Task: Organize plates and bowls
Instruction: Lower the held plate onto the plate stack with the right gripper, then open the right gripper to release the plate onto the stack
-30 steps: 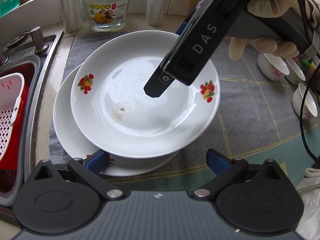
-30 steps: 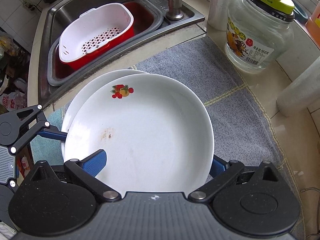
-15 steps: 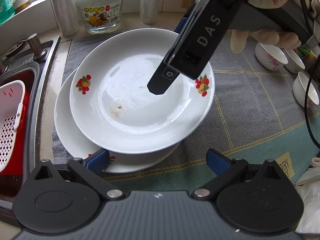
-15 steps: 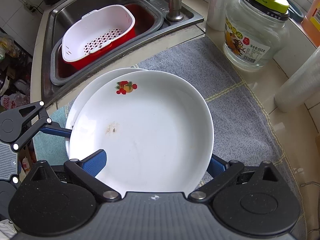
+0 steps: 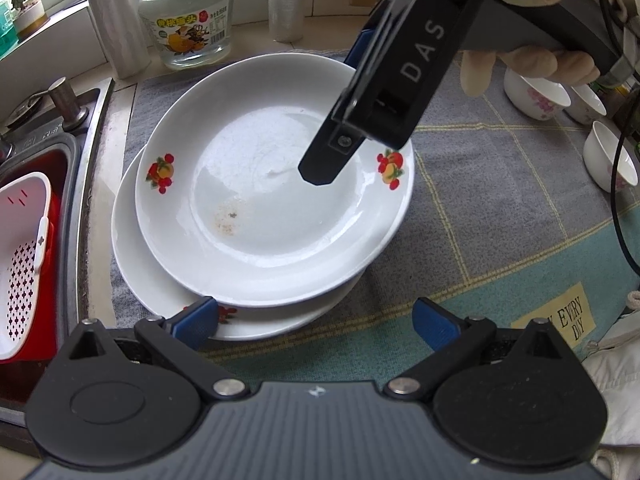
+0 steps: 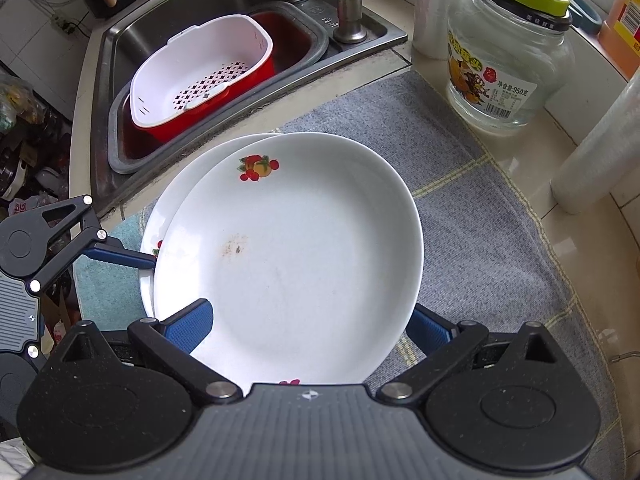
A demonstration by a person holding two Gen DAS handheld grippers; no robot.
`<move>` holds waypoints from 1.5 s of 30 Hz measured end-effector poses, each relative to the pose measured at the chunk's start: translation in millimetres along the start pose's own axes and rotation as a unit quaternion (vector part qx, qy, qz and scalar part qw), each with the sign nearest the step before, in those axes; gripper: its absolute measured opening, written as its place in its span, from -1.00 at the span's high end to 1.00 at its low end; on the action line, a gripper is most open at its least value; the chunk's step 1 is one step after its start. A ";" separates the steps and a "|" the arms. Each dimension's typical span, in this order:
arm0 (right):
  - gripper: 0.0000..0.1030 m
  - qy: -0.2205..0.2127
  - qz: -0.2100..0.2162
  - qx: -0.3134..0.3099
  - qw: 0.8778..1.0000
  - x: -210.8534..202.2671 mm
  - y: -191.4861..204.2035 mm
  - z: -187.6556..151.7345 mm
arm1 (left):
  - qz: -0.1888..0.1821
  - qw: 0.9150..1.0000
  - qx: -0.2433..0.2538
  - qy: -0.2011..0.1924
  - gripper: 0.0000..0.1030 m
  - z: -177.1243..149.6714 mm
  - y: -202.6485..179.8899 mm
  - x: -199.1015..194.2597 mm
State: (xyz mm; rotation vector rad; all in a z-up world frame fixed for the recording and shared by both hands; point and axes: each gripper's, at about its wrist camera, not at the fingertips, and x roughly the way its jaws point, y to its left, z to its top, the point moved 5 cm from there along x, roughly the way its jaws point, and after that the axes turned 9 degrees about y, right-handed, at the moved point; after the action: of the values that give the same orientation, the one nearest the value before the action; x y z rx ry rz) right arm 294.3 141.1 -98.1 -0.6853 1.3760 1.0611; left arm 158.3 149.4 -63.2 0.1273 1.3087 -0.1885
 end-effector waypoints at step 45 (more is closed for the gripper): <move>-1.00 -0.124 -0.075 0.033 0.989 -17.6 13.0 -43.2 | 0.062 0.976 -0.065 -0.199 -0.98 -25.7 -18.2 -40.3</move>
State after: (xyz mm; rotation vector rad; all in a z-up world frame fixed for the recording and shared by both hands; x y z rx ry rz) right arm 265.9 104.4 -83.9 -0.5777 1.1225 0.9421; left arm 120.3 139.4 -30.7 0.0560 0.9059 -0.0184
